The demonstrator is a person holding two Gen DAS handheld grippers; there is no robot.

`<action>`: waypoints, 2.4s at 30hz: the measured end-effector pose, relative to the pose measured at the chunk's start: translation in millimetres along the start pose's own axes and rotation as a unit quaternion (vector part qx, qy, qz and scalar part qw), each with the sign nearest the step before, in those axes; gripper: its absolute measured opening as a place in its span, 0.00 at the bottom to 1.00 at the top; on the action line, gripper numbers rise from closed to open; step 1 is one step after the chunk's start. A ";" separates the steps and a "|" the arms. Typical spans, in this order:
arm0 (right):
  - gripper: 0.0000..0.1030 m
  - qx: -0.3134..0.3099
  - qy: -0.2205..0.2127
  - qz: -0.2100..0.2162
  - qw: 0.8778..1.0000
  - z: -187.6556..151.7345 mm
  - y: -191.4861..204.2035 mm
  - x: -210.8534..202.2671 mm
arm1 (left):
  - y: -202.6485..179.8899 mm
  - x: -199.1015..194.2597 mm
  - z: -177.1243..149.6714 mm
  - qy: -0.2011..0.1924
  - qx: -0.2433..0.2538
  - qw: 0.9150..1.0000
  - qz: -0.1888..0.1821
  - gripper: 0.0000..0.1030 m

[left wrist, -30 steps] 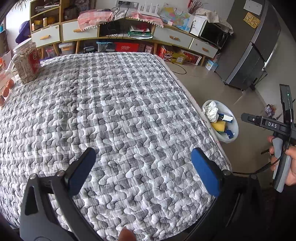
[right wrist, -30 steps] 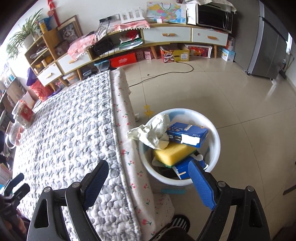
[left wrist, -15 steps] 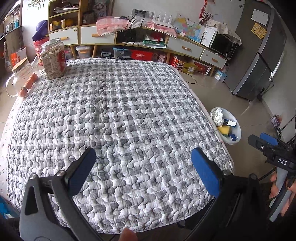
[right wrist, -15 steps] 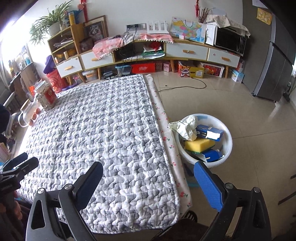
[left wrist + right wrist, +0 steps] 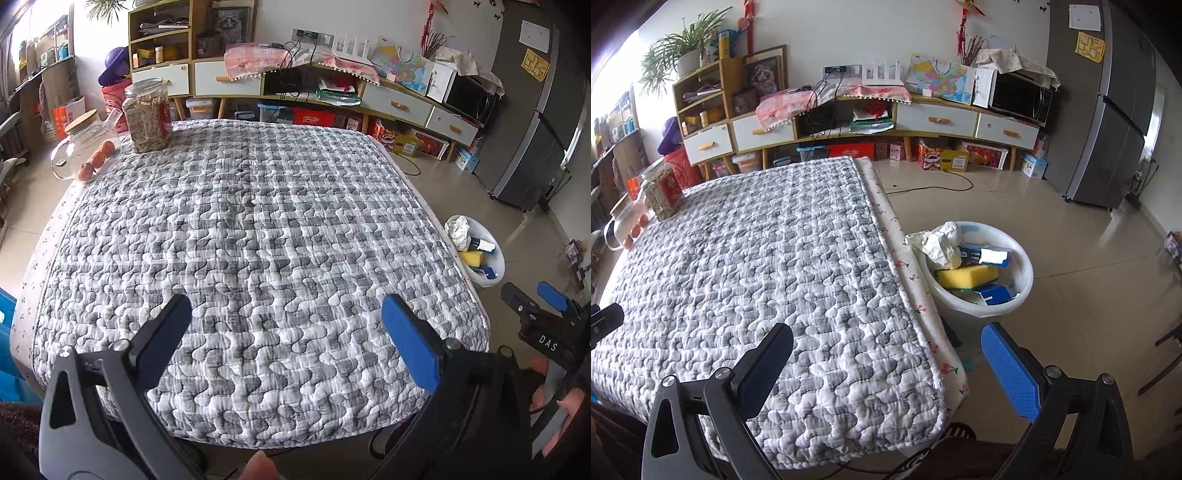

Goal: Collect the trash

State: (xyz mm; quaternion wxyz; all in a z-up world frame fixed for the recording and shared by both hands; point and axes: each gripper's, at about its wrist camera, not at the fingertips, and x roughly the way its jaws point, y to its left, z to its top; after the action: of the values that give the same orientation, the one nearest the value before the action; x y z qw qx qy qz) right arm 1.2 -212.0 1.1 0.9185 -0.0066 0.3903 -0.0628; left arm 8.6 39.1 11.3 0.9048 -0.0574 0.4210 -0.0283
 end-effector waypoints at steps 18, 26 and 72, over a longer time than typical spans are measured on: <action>1.00 0.014 -0.010 -0.009 1.000 -5.0 -8.8 -2.3 | -9.2 0.9 -5.7 -0.003 0.007 1.000 0.013 0.99; 1.00 0.011 -0.010 -0.015 1.000 -6.7 -7.2 -0.6 | -9.7 -2.1 -5.4 -0.007 0.006 1.000 0.016 0.99; 1.00 0.009 -0.008 -0.015 1.000 -7.7 -7.5 0.6 | -14.8 -5.0 -6.8 -0.013 0.014 1.000 0.018 0.99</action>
State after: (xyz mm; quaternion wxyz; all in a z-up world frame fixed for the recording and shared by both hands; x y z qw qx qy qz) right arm -4.8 -219.2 -4.2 0.9204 -0.0045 0.3826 -0.0797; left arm 0.2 24.4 12.7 0.9112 -0.0373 0.4099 -0.0170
